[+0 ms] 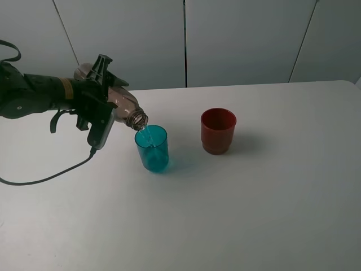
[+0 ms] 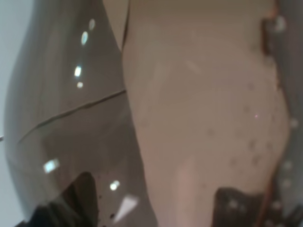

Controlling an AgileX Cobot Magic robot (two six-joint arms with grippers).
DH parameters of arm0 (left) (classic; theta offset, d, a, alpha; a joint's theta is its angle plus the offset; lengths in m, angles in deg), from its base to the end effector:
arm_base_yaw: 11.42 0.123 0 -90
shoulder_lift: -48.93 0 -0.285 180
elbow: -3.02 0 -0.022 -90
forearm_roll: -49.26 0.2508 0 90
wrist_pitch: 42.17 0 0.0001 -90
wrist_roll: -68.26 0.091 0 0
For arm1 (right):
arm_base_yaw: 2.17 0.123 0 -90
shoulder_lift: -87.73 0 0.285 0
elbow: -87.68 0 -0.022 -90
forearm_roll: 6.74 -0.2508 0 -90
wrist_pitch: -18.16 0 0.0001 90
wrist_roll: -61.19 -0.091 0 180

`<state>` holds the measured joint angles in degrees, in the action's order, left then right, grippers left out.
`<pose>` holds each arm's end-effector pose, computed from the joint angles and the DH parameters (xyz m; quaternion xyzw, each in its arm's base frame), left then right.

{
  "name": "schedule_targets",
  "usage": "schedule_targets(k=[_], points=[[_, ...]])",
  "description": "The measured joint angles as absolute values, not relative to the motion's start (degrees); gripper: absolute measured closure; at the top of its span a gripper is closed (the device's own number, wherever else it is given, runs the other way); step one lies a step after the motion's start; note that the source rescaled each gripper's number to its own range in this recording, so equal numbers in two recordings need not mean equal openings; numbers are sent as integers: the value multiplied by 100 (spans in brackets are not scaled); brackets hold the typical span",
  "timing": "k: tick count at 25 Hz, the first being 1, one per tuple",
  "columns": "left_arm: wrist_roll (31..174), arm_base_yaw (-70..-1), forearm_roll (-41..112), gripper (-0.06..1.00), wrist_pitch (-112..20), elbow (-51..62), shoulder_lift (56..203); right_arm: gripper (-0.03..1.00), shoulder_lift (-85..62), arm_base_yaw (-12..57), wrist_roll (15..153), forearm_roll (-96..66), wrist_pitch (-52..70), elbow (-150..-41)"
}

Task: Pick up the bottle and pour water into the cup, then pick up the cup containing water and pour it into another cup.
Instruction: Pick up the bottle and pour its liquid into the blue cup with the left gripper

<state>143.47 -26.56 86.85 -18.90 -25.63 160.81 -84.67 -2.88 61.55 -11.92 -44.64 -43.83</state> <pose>0.3396 -0.1145 0.1613 0.7981 0.3436 0.2860 0.4039 -0.0071 0.0074 0.2751 0.0000 0.8603 0.0404 0.5082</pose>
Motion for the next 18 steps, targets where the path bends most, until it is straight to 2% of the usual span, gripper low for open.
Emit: schedule_targets(k=[18], points=[[14519,-2656,8699,90,-1890,-2281,16081,-3,-8467,-288,6155,-1192,-4464,-4383]])
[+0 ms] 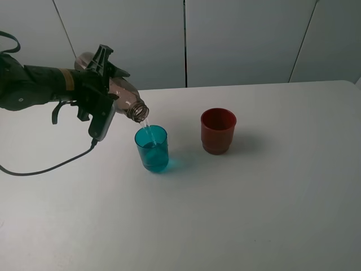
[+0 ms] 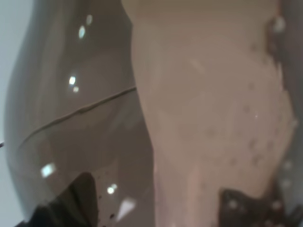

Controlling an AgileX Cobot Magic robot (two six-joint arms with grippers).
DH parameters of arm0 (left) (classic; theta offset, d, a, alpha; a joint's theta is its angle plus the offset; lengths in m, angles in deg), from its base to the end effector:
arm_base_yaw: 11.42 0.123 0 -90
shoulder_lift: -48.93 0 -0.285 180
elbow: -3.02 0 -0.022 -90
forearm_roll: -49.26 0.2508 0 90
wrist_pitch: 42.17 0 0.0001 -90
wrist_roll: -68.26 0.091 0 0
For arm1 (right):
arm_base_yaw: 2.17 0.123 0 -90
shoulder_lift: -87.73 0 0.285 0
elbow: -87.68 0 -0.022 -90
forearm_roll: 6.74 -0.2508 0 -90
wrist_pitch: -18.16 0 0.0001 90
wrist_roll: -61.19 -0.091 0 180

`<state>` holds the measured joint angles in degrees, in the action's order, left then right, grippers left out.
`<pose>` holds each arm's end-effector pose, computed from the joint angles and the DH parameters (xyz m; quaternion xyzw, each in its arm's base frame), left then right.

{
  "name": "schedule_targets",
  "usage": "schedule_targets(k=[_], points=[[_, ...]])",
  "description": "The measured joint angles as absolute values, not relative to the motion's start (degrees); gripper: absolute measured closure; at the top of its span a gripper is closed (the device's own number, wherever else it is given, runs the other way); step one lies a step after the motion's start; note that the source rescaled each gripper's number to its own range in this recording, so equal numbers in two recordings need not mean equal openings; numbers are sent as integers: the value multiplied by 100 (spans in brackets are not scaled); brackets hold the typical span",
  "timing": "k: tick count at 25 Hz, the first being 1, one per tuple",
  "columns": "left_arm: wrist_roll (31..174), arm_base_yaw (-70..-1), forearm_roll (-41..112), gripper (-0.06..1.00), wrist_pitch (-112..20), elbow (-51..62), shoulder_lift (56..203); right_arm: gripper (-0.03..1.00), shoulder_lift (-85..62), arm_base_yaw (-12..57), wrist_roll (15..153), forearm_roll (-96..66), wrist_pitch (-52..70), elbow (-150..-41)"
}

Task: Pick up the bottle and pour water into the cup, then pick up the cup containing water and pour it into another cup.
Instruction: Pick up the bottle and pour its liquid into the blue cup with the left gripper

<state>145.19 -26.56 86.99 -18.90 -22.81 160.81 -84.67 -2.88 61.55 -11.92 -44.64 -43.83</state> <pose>0.3500 -0.1174 0.1740 0.7940 0.3228 0.3089 0.4122 -0.0071 0.0074 0.2751 0.0000 0.8603 0.0404 0.5082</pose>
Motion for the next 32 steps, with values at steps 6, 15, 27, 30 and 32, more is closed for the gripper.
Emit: schedule_targets(k=[6,15,27,30,32], points=[[14632,-2656,8745,90,-1922,-2269,16081,-3,-8467,-288,6155,-1192,-4464,-4383],[14676,-2656,8869,90,-1922,-2269,16081,-3,-8467,-288,6155,-1192,-4464,-4383],[14940,-2656,8892,90,-1931,-2269,16081,97,-8467,-288,6155,-1192,-4464,-4383],[14950,-2656,8931,90,-1931,-2269,16081,97,-8467,-288,6155,-1192,-4464,-4383],[14948,-2656,8945,90,-1931,-2269,16081,97,-8467,-288,6155,-1192,-4464,-4383]])
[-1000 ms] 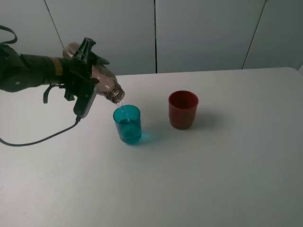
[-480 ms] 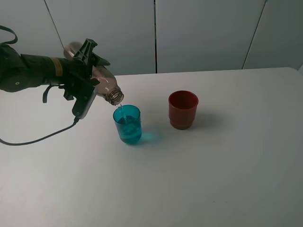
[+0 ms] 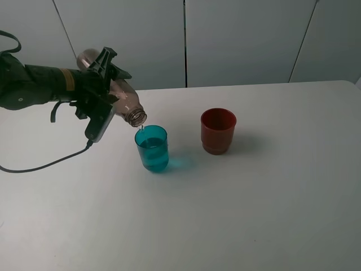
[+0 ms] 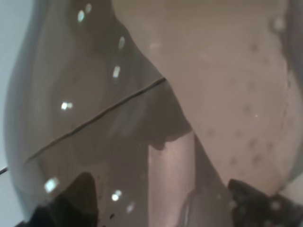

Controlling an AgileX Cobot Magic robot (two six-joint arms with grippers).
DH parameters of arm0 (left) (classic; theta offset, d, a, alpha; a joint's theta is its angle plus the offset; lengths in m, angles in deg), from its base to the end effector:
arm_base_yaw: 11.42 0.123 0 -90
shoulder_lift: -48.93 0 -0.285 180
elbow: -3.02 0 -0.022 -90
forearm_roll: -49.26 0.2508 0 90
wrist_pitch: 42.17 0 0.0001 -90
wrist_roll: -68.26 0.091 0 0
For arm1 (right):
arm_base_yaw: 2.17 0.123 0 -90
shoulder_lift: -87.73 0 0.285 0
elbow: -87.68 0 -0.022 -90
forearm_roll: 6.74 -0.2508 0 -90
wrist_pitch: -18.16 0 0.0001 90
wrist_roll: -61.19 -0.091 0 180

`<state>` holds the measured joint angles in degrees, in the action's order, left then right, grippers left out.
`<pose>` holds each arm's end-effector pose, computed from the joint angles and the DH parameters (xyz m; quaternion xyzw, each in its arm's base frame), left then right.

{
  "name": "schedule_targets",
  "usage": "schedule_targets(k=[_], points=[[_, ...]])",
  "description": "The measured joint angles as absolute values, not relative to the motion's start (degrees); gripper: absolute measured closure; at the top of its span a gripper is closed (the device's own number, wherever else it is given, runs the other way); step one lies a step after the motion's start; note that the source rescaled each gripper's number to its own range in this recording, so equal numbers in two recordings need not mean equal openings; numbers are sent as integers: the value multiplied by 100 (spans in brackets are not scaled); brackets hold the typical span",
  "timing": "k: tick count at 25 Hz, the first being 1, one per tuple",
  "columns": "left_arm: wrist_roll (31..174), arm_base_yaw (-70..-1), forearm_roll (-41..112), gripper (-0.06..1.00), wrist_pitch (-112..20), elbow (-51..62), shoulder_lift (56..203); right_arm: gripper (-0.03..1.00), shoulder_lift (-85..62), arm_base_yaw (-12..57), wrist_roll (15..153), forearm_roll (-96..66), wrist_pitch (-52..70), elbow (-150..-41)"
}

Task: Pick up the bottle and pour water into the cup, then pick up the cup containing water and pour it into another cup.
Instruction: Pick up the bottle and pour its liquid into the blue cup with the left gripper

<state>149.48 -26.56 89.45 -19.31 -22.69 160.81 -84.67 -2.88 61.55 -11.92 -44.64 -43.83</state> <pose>0.3493 -0.1181 0.1734 0.8152 0.2750 0.3250 0.3928 -0.0071 0.0074 0.2751 0.0000 0.8603 0.0404 0.5082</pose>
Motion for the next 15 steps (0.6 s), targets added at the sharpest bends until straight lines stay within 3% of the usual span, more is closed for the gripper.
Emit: schedule_targets(k=[15], points=[[14892,-2656,9199,90,-1801,-2260,16081,97,-8467,-288,6155,-1192,-4464,-4383]])
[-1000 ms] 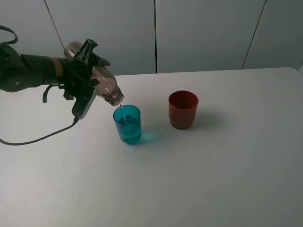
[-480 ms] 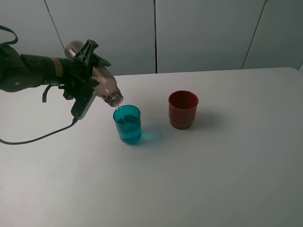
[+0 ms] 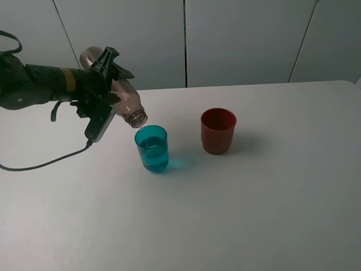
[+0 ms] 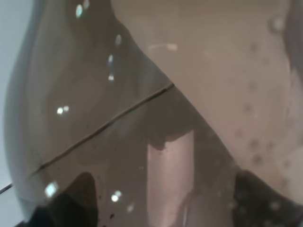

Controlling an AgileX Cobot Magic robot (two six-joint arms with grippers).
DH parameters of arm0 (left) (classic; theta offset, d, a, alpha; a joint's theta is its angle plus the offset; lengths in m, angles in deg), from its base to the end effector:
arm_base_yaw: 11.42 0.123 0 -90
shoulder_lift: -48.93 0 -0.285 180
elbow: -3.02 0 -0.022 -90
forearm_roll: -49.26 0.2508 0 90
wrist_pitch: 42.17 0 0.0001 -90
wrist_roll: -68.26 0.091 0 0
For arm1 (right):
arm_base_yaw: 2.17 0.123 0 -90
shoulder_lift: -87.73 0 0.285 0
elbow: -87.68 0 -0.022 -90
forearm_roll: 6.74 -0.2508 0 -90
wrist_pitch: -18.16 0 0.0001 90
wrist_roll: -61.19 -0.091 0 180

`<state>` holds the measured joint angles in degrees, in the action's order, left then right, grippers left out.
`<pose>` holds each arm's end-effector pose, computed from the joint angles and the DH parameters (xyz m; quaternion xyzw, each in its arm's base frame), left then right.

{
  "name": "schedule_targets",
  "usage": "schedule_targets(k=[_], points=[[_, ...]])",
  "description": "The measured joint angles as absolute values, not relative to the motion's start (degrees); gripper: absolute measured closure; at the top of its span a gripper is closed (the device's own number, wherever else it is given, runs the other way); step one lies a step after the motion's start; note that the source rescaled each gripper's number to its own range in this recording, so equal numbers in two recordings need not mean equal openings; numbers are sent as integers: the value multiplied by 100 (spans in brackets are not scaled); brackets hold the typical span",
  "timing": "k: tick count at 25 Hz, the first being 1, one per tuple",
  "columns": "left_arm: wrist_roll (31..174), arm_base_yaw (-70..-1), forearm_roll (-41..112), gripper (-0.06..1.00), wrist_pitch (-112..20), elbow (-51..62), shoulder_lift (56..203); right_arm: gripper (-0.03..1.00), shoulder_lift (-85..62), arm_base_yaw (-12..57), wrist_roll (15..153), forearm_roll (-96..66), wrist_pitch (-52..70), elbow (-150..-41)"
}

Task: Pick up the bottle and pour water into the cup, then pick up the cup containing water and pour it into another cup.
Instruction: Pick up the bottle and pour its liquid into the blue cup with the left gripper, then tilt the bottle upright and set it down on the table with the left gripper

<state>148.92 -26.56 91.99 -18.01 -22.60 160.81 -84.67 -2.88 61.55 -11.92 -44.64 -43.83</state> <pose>0.3487 -0.1205 0.1746 0.8185 0.2548 0.3257 0.3989 -0.0071 0.0074 0.2751 0.0000 0.8603 0.0404 0.5082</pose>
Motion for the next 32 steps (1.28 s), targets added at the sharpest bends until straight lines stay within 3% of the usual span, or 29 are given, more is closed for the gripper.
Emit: schedule_targets(k=[11,20,24,32], points=[[13925,-2656,9346,90,-1702,-2260,16081,97,-8467,-288,6155,-1192,-4464,-4383],[9988,-2631,9418,90,-832,-2260,16081,97,-8467,-288,6155,-1192,-4464,-4383],[8283,-2281,9414,90,-65,-2342,16081,97,-8467,-288,6155,-1192,-4464,-4383],[6737,-1126,9403,90,1348,-2829,16558,97,-8467,-288,6155,-1192,-4464,-4383]])
